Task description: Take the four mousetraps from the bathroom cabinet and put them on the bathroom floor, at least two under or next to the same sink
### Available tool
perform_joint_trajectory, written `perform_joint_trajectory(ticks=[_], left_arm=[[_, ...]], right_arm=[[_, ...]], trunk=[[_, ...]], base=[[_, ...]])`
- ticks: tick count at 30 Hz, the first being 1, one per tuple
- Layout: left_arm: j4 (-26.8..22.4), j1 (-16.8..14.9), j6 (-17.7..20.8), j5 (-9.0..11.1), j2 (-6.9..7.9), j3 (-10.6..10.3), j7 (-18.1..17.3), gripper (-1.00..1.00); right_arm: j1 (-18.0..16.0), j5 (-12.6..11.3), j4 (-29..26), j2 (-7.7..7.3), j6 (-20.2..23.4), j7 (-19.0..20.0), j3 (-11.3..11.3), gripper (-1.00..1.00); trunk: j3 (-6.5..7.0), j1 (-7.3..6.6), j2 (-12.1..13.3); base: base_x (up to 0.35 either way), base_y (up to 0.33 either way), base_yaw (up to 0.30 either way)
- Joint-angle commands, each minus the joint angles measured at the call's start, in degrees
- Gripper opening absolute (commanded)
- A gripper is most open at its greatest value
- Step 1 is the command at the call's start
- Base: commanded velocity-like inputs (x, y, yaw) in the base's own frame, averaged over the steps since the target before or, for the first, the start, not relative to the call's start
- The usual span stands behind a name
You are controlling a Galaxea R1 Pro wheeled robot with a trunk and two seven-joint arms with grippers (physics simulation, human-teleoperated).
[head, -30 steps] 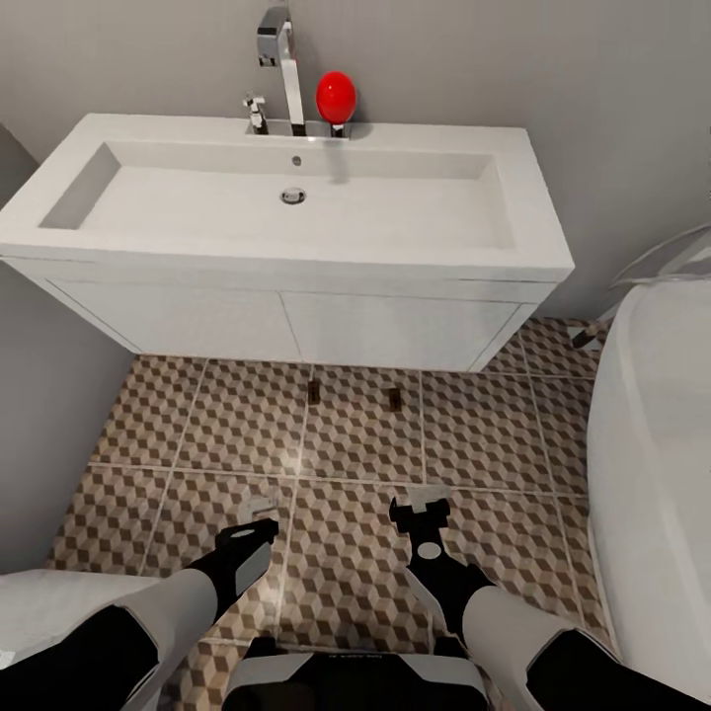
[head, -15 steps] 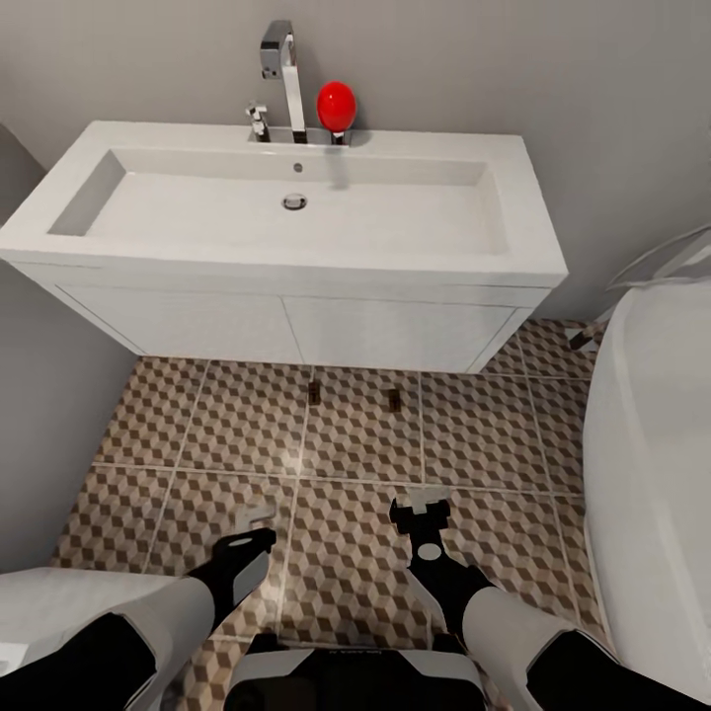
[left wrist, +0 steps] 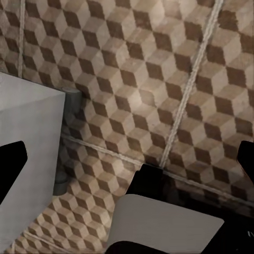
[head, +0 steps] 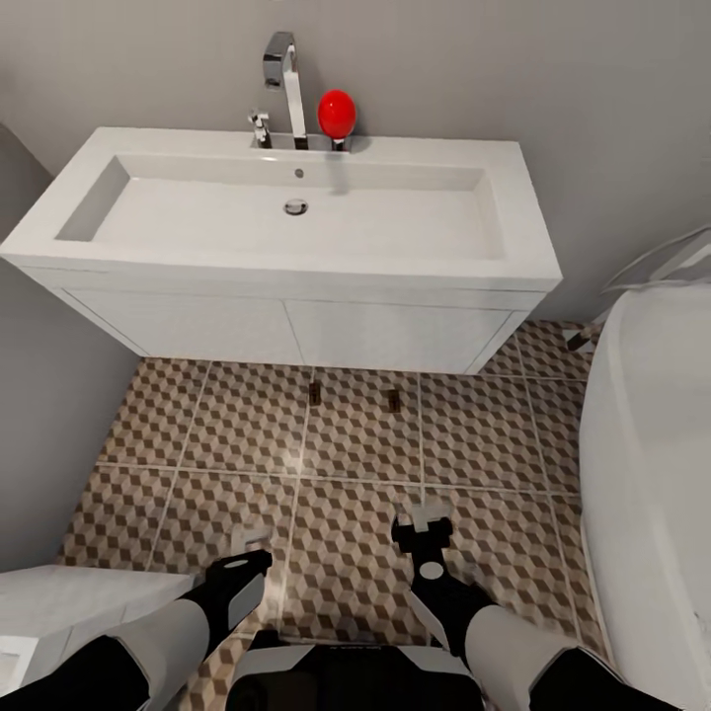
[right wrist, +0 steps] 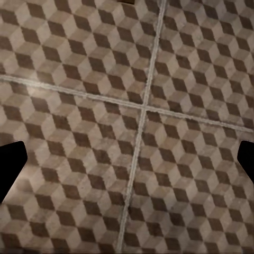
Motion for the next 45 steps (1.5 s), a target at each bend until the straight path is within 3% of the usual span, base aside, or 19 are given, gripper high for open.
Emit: perform_joint_trajectory(ticks=[1, 13, 25, 45], left_arm=[[-0.04, 0.1, 0.04, 0.44, 0.03, -0.5, 0.3, 1.0], [0.15, 0.66, 0.04, 0.5, 0.32, -0.49, 0.07, 1.0], [0.12, 1.68, 0.04, 0.51, 0.36, -0.5, -2.98, 1.0], [0.14, 2.67, 0.04, 0.51, 0.3, -0.49, -3.48, 1.0]], right_arm=[[0.13, -0.6, 0.08, 0.0, -0.27, -0.18, 0.5, 1.0], [1.39, -0.62, 0.21, 0.0, -0.27, -0.12, 0.45, 1.0], [2.28, -0.7, 2.88, 0.0, -0.34, -0.11, 0.41, 1.0], [4.24, -0.79, 3.7, 0.0, -0.35, -0.03, 0.43, 1.0]], trunk=[[0.16, -0.22, 0.38], [2.31, -2.85, 5.2], [4.47, -5.49, 10.01], [8.06, -9.88, 18.03]], base=[[0.0, 0.0, 0.0], [0.0, 0.0, 0.0], [0.0, 0.0, 0.0], [0.0, 0.0, 0.0]])
